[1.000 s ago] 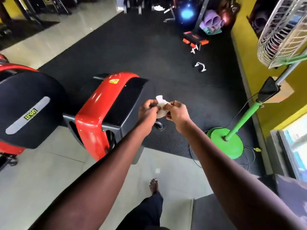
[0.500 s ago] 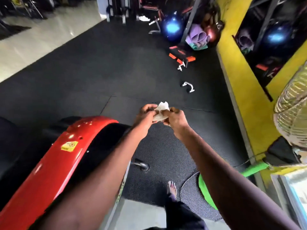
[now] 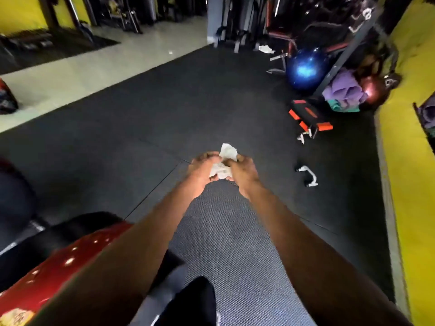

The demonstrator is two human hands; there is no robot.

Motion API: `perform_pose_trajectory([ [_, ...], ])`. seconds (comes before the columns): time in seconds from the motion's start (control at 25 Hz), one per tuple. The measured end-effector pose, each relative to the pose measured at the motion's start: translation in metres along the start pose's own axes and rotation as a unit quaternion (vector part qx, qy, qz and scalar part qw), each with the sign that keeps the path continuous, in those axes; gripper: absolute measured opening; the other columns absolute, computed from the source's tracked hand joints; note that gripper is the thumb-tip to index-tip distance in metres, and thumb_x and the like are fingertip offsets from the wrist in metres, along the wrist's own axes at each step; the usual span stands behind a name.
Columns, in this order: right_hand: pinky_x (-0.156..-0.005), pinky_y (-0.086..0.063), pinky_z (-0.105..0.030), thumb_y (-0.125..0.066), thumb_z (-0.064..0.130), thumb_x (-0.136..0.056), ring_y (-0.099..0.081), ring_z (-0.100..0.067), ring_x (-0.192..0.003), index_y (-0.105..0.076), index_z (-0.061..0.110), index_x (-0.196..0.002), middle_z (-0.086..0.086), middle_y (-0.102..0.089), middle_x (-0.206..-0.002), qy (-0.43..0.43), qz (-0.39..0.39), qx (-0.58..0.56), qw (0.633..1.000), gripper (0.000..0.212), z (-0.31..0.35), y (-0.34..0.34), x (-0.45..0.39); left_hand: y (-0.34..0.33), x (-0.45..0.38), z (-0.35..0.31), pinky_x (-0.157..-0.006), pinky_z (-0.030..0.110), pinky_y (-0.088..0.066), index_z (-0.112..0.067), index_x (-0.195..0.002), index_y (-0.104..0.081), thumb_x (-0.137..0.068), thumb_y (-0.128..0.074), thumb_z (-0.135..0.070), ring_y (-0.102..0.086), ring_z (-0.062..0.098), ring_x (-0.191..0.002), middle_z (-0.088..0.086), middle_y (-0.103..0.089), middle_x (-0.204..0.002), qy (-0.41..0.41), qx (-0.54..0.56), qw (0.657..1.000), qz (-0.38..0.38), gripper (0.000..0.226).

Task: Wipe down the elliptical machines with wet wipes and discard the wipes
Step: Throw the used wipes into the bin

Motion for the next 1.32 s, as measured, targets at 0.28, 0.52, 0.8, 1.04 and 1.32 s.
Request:
perform_pose_trajectory([
  [0.28, -0.065, -0.053, -0.031, -0.064, 0.005, -0.084, -0.065, -0.017, -0.072, -0.07, 0.02, -0.092, -0.005, -0.07, -0.085, 0.036, 0.072, 0.029, 0.996, 0.018, 0.045, -0.087, -0.228, 0.027, -0.231, -0.05, -0.061, 0.024, -0.056, -0.022, -0.096, -0.066, -0.087, -0.061, 0.003, -0.066, 0.018, -0.077, 0.004, -0.069, -0.095, -0.031, 0.052, 0.995, -0.08, 0.027],
  [0.52, -0.045, -0.046, -0.019, -0.055, -0.008, -0.084, -0.06, -0.008, -0.055, -0.068, 0.013, -0.094, -0.001, -0.067, -0.074, 0.025, 0.143, 0.006, 0.989, 0.027, 0.107, -0.206, -0.387, 0.092, -0.388, -0.118, -0.052, 0.02, -0.053, -0.016, -0.108, -0.065, -0.086, -0.053, 0.003, -0.065, 0.018, -0.075, 0.007, -0.069, -0.094, 0.024, 0.107, 0.987, -0.12, 0.031],
  [0.8, -0.054, -0.048, -0.021, -0.049, -0.013, -0.083, -0.062, -0.008, -0.056, -0.068, 0.015, -0.076, 0.001, -0.068, -0.065, 0.025, 0.326, -0.032, 0.944, 0.034, 0.157, -0.407, -0.55, 0.246, -0.572, -0.187, -0.064, 0.025, -0.051, -0.018, -0.086, -0.057, -0.092, -0.05, 0.001, -0.059, 0.016, -0.073, 0.003, -0.061, -0.083, -0.031, 0.05, 0.977, -0.203, 0.021],
  [1.04, -0.061, -0.044, -0.029, -0.056, -0.007, -0.084, -0.056, -0.015, -0.059, -0.068, -0.002, -0.073, -0.003, -0.062, -0.061, 0.052, 0.427, -0.016, 0.903, 0.017, 0.234, -0.599, -0.671, 0.388, -0.7, -0.274, -0.056, 0.025, -0.051, -0.009, -0.09, -0.062, -0.09, -0.054, -0.011, -0.063, 0.024, -0.069, 0.014, -0.062, -0.09, -0.029, 0.173, 0.922, -0.345, 0.008],
  [1.32, -0.063, -0.051, -0.032, -0.077, 0.02, -0.079, -0.064, -0.017, -0.068, -0.062, 0.018, -0.085, -0.004, -0.067, -0.082, 0.075, 0.499, 0.038, 0.862, 0.016, 0.289, -0.851, -0.758, 0.581, -0.823, -0.336, -0.052, 0.024, -0.047, -0.011, -0.1, -0.053, -0.083, -0.04, 0.018, -0.057, 0.018, -0.054, 0.006, -0.061, -0.07, -0.085, 0.178, 0.888, -0.415, 0.036],
])
Point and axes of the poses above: each hand's wrist, its own x-axis away from the middle knuckle, its own y-axis out of the back of the hand, z = x × y, the point moved 3 cm from there along -x, towards the middle knuckle
